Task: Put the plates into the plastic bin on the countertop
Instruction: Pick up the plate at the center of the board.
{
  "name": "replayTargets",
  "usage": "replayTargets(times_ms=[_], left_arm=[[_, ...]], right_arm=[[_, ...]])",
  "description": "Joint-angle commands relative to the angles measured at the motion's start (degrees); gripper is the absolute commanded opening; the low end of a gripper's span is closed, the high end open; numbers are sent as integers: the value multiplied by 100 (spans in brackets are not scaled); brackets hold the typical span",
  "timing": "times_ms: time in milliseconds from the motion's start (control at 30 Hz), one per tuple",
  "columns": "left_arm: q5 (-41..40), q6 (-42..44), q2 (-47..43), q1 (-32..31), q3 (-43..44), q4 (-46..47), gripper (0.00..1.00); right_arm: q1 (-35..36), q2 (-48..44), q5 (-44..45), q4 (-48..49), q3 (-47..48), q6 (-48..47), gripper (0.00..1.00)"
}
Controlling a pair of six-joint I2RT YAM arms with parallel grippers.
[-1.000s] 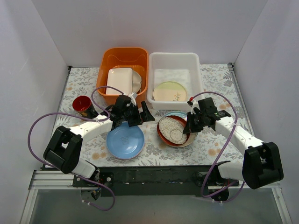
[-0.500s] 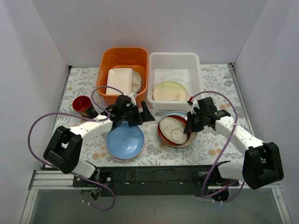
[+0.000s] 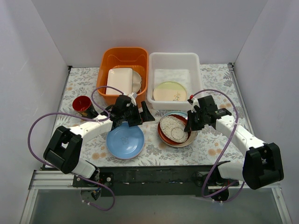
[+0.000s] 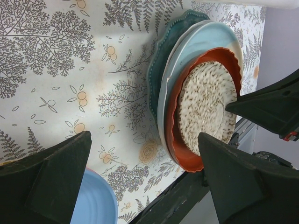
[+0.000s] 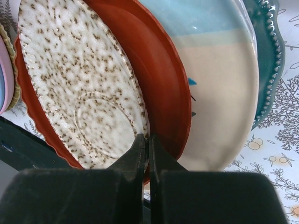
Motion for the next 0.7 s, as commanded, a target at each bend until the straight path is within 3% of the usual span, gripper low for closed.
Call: replayTargets(times_ms=[0, 667], left_arm=[[-2, 46, -218, 26, 35, 21, 98], [-19, 2, -341, 26, -62, 64, 98]], right_arm=[[-2, -244, -153, 97, 405, 31, 1], [7, -587, -258, 167, 713, 180, 1]])
